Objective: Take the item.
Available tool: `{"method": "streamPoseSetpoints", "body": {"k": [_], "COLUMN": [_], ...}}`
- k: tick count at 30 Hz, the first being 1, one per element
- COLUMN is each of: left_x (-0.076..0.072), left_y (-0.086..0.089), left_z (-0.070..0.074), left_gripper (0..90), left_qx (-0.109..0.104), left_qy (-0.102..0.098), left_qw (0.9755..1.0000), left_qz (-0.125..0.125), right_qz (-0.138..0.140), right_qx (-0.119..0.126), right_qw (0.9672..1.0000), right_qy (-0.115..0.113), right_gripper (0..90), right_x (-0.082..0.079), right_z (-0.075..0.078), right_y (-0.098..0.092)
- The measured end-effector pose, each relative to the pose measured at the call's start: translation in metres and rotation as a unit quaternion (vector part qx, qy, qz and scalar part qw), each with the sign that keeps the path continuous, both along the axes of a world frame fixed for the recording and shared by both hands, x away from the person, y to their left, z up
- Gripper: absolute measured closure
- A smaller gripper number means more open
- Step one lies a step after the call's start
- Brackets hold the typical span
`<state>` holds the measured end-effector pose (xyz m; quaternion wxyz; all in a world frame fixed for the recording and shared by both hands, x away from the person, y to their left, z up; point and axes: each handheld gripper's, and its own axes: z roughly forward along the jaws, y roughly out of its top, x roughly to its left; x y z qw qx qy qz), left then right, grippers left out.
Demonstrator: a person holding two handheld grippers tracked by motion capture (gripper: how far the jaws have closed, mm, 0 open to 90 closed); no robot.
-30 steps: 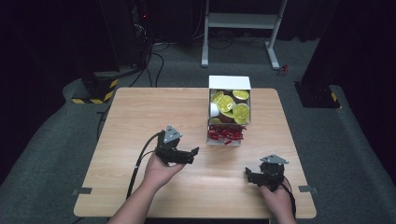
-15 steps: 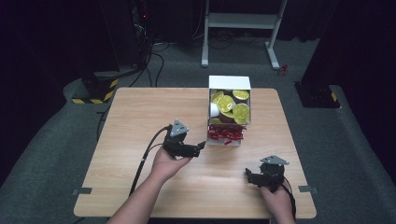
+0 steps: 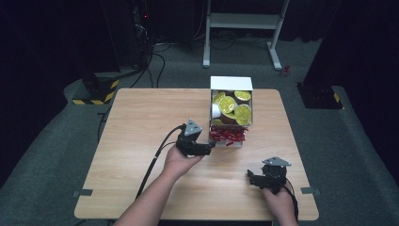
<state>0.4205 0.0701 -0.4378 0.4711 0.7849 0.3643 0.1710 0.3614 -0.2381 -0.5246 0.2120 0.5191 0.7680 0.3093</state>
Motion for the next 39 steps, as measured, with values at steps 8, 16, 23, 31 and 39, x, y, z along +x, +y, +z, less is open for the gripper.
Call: {"method": "streamPoseSetpoints", "body": {"k": [8, 16, 23, 31, 39], "left_x": [0.007, 0.014, 0.015, 0.013, 0.007], "left_y": [-0.015, -0.026, -0.027, -0.022, -0.014], "left_z": [-0.006, -0.007, -0.011, -0.01, -0.009], "left_gripper": [29.8, 43.7, 52.4, 61.5, 73.4], "left_qx": [0.017, 0.032, 0.038, 0.033, 0.027], "left_qy": [-0.01, -0.022, -0.034, -0.04, -0.049], "left_qw": [0.9998, 0.9991, 0.9984, 0.9983, 0.9982], "left_qz": [0.004, 0.017, 0.024, 0.027, 0.023], "right_qz": [0.003, 0.004, 0.004, 0.006, 0.007], "right_qx": [0.0, 0.0, 0.001, -0.001, -0.001], "right_qw": [1.0, 1.0, 1.0, 1.0, 1.0], "right_qy": [0.0, 0.0, 0.0, -0.002, -0.002], "right_gripper": [7.8, 7.8, 7.8, 7.8, 7.8], "right_x": [0.0, -0.001, -0.001, -0.001, -0.001], "right_z": [0.0, 0.0, 0.0, 0.0, 0.0], "right_y": [0.0, 0.0, 0.0, 0.0, 0.0]}}
